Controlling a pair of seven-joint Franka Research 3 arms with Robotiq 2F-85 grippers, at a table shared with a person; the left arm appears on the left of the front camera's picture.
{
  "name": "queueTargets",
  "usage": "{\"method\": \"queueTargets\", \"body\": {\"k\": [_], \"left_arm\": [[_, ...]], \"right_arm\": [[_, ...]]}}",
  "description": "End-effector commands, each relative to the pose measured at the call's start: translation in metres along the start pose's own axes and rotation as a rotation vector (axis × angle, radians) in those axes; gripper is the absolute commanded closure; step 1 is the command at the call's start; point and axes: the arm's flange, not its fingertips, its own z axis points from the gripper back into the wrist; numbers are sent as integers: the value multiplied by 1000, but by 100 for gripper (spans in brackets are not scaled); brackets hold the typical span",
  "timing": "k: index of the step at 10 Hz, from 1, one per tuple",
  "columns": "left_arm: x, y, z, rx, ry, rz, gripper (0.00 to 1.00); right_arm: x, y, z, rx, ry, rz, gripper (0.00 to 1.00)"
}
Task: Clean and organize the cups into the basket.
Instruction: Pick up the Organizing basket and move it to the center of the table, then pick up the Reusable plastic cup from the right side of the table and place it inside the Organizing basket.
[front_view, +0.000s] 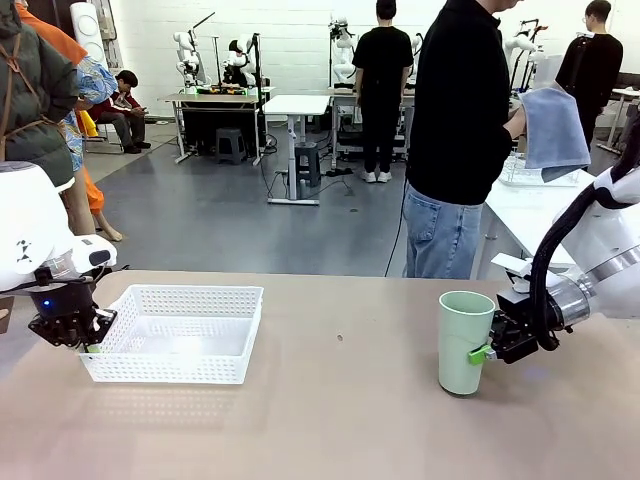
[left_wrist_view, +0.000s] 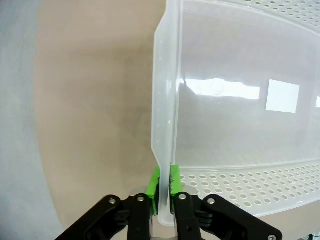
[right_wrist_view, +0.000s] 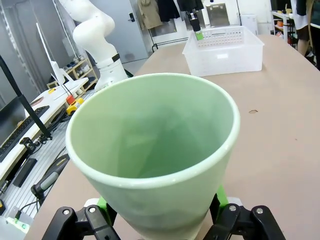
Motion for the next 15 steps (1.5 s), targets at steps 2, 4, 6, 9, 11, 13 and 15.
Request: {"method": "queueTargets", "body": {"k": [2, 4, 6, 9, 11, 13, 15], "left_arm": [[-3, 5, 1, 11, 13, -22, 100], [-3, 5, 2, 19, 8, -21, 100], [-3, -10, 3, 15, 0, -30, 100], [-6, -64, 11, 70, -11, -99, 100], [-12, -106, 18, 113, -27, -123, 100], [-14, -146, 28, 127, -51, -76, 100], [-18, -189, 32, 132, -59, -50, 100]], "right_arm": [[-5, 4, 5, 0, -15, -12, 74], [1, 14, 8, -19, -28, -9, 100], [40, 56, 16, -111, -67, -67, 27], [136, 151, 34, -220, -96, 35, 27], [199, 200, 46, -312, -126, 75, 27], [244, 228, 54, -370, -147, 83, 27], [272, 249, 59, -407, -151, 70, 27]]}}
